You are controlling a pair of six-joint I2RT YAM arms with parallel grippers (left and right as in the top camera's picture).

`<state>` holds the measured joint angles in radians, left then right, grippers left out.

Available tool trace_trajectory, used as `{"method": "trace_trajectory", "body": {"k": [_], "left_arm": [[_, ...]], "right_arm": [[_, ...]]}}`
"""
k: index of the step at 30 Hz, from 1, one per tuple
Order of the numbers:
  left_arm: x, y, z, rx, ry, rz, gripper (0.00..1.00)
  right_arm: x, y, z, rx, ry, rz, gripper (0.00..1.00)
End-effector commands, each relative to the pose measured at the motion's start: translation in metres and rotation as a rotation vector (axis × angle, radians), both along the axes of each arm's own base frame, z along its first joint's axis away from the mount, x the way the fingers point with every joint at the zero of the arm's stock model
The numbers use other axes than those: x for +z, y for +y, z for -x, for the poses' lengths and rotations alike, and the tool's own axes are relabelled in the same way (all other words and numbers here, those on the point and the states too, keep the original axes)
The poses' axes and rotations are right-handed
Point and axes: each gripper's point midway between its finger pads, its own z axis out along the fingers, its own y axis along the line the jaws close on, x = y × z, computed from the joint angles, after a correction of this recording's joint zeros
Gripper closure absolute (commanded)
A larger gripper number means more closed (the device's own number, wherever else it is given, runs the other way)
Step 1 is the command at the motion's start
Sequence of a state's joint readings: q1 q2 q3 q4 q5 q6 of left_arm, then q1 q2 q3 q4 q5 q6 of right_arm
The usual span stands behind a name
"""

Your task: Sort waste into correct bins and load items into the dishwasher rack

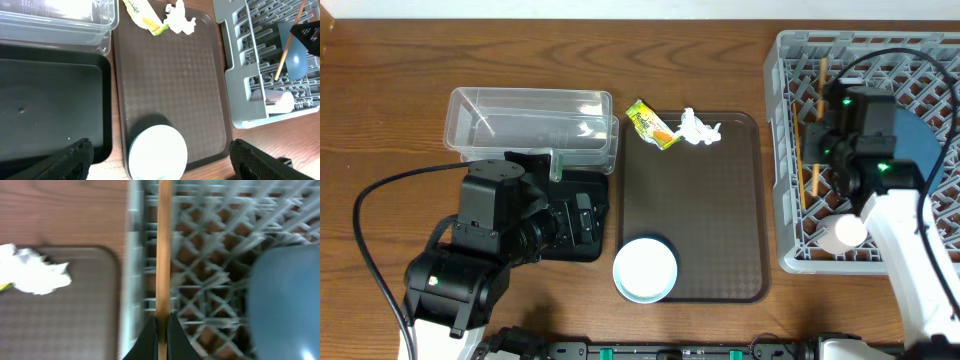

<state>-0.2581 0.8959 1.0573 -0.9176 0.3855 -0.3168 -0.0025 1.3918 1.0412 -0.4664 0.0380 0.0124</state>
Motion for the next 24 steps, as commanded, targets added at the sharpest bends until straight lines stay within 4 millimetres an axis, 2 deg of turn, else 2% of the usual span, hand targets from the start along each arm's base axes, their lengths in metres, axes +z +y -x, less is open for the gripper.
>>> {"method": "trace_trajectory", "body": {"k": [1, 3, 4, 5, 6, 8, 12, 15, 20, 24], "left_arm": [[0.009, 0.001, -0.001, -0.003, -0.027, -0.004, 0.11], [0.009, 0.001, -0.001, -0.003, -0.027, -0.004, 0.11], [0.009, 0.001, -0.002, -0.003, -0.027, -0.003, 0.11], [0.009, 0.001, -0.002, -0.003, -0.027, -0.003, 0.11], [0.009, 0.001, -0.002, -0.003, -0.027, -0.003, 0.11], [0.009, 0.001, -0.001, -0.003, -0.027, -0.004, 0.11], [0.009, 0.0, -0.001, -0.003, -0.027, -0.003, 0.11], [0.009, 0.001, -0.002, -0.003, -0.027, -0.004, 0.11], [0.009, 0.001, -0.002, -0.003, -0.027, -0.003, 0.11], [0.009, 0.001, -0.002, -0.003, -0.027, -0.004, 0.11]], "right_arm": [[-0.022, -0.002, -0.008, 0.062, 0.045, 0.015, 0.99], [-0.03, 0.002, -0.011, 0.073, 0.06, 0.01, 0.97], [-0.031, 0.007, -0.011, 0.089, 0.063, -0.002, 0.89], [-0.032, 0.013, -0.01, 0.105, 0.067, -0.012, 0.75], [-0.03, 0.017, -0.009, 0.119, 0.063, -0.02, 0.66], [-0.023, 0.026, -0.008, 0.126, 0.048, -0.047, 0.57], [0.003, 0.047, 0.0, 0.12, -0.003, -0.117, 0.54], [0.021, 0.078, 0.015, 0.211, -0.025, -0.178, 0.51], [0.032, 0.121, 0.052, 0.341, 0.02, -0.211, 0.52], [0.045, 0.149, 0.071, 0.433, 0.0, -0.217, 0.51]]}}
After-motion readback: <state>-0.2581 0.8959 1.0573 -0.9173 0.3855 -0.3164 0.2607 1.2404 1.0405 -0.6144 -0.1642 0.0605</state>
